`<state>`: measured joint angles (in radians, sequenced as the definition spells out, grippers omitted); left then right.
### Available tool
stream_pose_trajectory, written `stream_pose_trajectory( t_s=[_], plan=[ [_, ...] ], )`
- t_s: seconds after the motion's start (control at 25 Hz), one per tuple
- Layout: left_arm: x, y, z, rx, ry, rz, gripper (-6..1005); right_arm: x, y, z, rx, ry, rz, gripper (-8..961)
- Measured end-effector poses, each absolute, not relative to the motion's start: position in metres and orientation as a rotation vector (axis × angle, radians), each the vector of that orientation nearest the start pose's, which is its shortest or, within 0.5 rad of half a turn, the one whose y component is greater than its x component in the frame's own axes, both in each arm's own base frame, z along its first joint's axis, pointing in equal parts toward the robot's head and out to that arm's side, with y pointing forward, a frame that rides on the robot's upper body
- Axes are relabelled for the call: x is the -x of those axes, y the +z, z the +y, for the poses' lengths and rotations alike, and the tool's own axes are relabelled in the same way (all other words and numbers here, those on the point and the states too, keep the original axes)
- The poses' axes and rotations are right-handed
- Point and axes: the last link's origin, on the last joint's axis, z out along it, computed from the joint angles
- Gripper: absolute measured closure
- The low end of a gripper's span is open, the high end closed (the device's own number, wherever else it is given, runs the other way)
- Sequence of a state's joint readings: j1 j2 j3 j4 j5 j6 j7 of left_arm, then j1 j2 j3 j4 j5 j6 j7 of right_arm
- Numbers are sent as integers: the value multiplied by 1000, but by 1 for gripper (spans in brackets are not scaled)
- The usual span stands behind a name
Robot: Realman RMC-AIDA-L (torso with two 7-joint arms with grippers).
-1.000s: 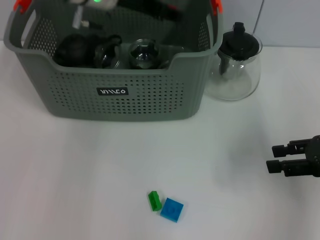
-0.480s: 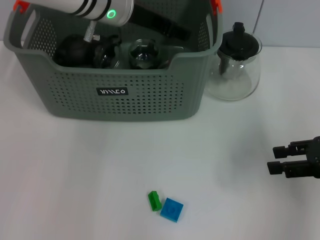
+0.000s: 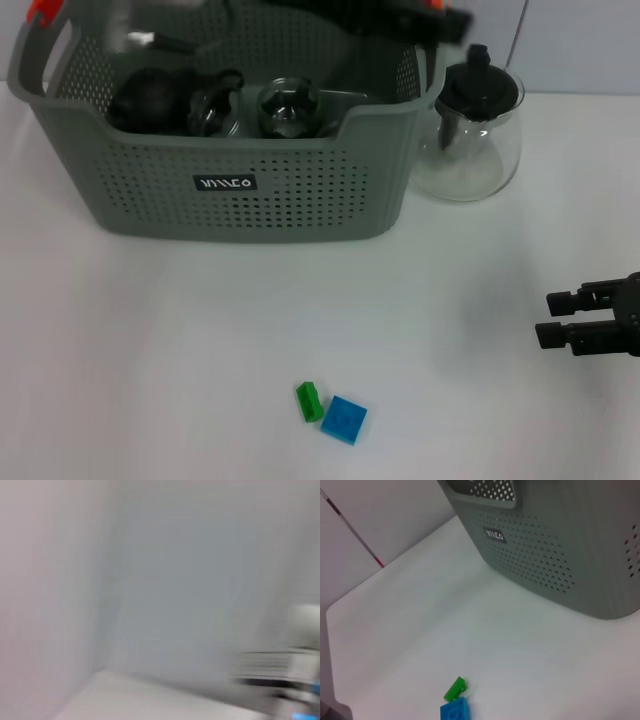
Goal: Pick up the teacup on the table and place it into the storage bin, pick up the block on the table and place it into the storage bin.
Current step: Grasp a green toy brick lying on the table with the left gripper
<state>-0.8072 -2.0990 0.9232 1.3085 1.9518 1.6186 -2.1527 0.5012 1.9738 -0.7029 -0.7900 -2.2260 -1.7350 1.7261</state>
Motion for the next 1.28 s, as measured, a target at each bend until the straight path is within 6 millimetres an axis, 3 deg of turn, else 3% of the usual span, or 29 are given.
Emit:
stream_pose_trajectory(
  t_s=[0.12, 0.2, 0.24, 0.4, 0.6, 0.92, 1.28],
  plan=[
    [56, 74, 343, 3007, -680, -190, 89, -293, 48, 311, 2832, 359, 1004, 295],
    [69, 66, 315, 3096, -540, -79, 90, -293, 49, 310, 2831, 359, 1003, 294],
    [69, 66, 315, 3096, -540, -79, 90, -294, 49, 310, 2831, 359, 1004, 294],
    [91, 38, 299, 3140, -249, -85, 90, -294, 48, 309, 2830, 361, 1006, 295],
    [117, -3, 295, 3174, 156, -158, 91, -293, 47, 310, 2832, 362, 1009, 295],
    [141, -47, 307, 3037, 542, -311, 92, -293, 47, 310, 2832, 359, 1016, 294],
    [145, -79, 302, 2983, 694, -310, 93, -295, 48, 309, 2826, 359, 1022, 294]
  ],
)
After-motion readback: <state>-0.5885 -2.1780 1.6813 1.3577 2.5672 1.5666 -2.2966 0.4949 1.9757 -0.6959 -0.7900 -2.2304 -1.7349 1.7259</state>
